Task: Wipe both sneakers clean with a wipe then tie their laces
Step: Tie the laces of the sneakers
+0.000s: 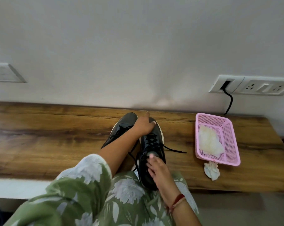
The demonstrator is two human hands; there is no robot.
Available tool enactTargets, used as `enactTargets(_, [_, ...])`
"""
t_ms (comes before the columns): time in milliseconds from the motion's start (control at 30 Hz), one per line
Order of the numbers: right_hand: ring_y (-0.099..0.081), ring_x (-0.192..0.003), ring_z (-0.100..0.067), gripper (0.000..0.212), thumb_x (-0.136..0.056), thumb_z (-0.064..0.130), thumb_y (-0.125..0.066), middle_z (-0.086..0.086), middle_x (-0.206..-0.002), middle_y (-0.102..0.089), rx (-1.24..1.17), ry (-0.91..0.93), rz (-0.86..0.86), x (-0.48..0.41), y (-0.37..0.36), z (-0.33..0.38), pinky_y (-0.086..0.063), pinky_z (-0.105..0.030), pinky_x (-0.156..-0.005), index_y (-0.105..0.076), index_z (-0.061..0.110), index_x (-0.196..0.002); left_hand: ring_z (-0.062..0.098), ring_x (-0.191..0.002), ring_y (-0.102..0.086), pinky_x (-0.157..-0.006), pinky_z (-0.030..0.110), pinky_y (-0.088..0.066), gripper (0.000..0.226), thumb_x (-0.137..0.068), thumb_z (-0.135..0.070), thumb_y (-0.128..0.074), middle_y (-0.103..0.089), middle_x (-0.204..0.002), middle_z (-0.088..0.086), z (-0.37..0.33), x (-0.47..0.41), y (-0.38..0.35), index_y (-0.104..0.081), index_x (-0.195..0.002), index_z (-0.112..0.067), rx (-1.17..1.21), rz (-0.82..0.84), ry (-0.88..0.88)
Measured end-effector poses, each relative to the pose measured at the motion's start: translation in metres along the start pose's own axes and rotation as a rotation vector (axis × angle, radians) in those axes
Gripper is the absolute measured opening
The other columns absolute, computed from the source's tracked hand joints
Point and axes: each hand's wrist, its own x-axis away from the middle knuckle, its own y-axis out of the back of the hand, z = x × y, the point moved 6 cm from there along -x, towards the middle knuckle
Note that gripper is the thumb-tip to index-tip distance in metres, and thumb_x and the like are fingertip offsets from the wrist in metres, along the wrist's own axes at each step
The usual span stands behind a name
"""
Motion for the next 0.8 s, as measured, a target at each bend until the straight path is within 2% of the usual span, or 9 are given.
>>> enactTargets(100, [-0.053,-0.111,-0.016,0.073,-0.080,0.075,-0.032,0.001,-0.117,-0.062,1.184,0.321,-0.127,0.016,-0.002,0.011,-0.025,-0.036,-0.105,-0.055,0.021,-0.123,0.027,-0.113,-0.054,-0.089,0.028,-0.040,0.043,-0.099,-0.021,-0.046,-0.056,-0.128,0.017,0.008,0.034,0.012,-0.043,-0.138,-0.004,0.111,-0.156,-0.045])
enactTargets(133, [-0.054,-0.109,-0.019,0.071,-0.081,0.075,-0.031,0.000,-0.107,-0.066,1.437,0.373,-0.161,0.019,-0.006,0.015,-0.018,-0.041,-0.107,-0.060,0.021,-0.115,0.026,-0.110,-0.056,-0.087,0.027,-0.041,0.040,-0.098,-0.019,-0.045,-0.059,-0.125,0.016,0.013,0.044,0.012,-0.047,-0.136,-0.005,0.143,-0.188,-0.054])
enactTargets(200, [-0.052,-0.110,-0.023,0.066,-0.084,0.070,-0.033,-0.004,-0.101,-0.066,1.665,0.353,-0.137,0.018,-0.014,0.014,-0.003,-0.050,-0.111,-0.061,0.016,-0.109,0.023,-0.105,-0.059,-0.083,0.025,-0.043,0.036,-0.098,-0.016,-0.044,-0.062,-0.121,0.013,0.024,0.065,0.012,-0.053,-0.131,-0.008,0.211,-0.242,-0.047])
enactTargets(333, [-0.055,-0.105,-0.025,0.069,-0.085,0.068,-0.035,-0.007,-0.103,-0.065,1.775,0.313,-0.074,0.010,-0.017,0.007,0.004,-0.055,-0.112,-0.054,0.012,-0.121,0.015,-0.104,-0.057,-0.083,0.022,-0.040,0.031,-0.098,-0.016,-0.045,-0.062,-0.122,0.004,0.040,0.096,0.014,-0.059,-0.125,-0.013,0.303,-0.300,-0.029])
enactTargets(400, [-0.057,-0.101,-0.025,0.068,-0.084,0.070,-0.034,-0.005,-0.098,-0.066,1.802,0.295,-0.064,0.009,-0.019,0.009,0.005,-0.055,-0.111,-0.057,0.014,-0.115,0.017,-0.106,-0.059,-0.086,0.025,-0.043,0.030,-0.097,-0.017,-0.047,-0.064,-0.118,0.004,0.043,0.104,0.014,-0.061,-0.123,-0.014,0.294,-0.288,-0.048])
enactTargets(500, [-0.055,-0.104,-0.023,0.069,-0.084,0.073,-0.028,-0.004,-0.095,-0.066,1.774,0.251,-0.088,0.013,-0.018,0.009,0.008,-0.055,-0.110,-0.063,0.016,-0.102,0.022,-0.092,-0.064,-0.075,0.027,-0.048,0.027,-0.097,-0.015,-0.047,-0.069,-0.101,0.007,0.048,0.111,0.016,-0.064,-0.117,-0.014,0.255,-0.276,-0.041])
enactTargets(633, [-0.055,-0.104,-0.023,0.075,-0.082,0.077,-0.022,-0.006,-0.096,-0.066,1.767,0.188,-0.048,0.009,-0.016,0.002,0.011,-0.059,-0.107,-0.063,0.015,-0.092,0.014,-0.096,-0.059,-0.066,0.008,-0.043,0.029,-0.098,-0.010,-0.043,-0.065,-0.113,0.003,0.053,0.111,0.012,-0.061,-0.121,-0.011,0.201,-0.215,-0.035])
enactTargets(733, [-0.056,-0.103,-0.022,0.079,-0.080,0.079,-0.018,-0.003,-0.095,-0.067,1.696,0.144,0.026,0.004,-0.012,0.005,0.017,-0.060,-0.104,-0.063,0.018,-0.103,0.015,-0.107,-0.058,-0.076,0.013,-0.041,0.031,-0.097,-0.007,-0.043,-0.063,-0.120,0.003,0.053,0.113,0.003,-0.059,-0.123,-0.011,0.175,-0.145,-0.035])
enactTargets(800, [-0.057,-0.102,-0.019,0.071,-0.083,0.075,-0.021,-0.001,-0.092,-0.067,1.565,0.164,0.035,0.009,-0.008,0.008,0.015,-0.057,-0.106,-0.064,0.022,-0.103,0.018,-0.113,-0.057,-0.086,0.020,-0.042,0.030,-0.097,-0.008,-0.045,-0.062,-0.122,0.005,0.056,0.113,-0.005,-0.059,-0.124,-0.010,0.185,-0.103,-0.024])
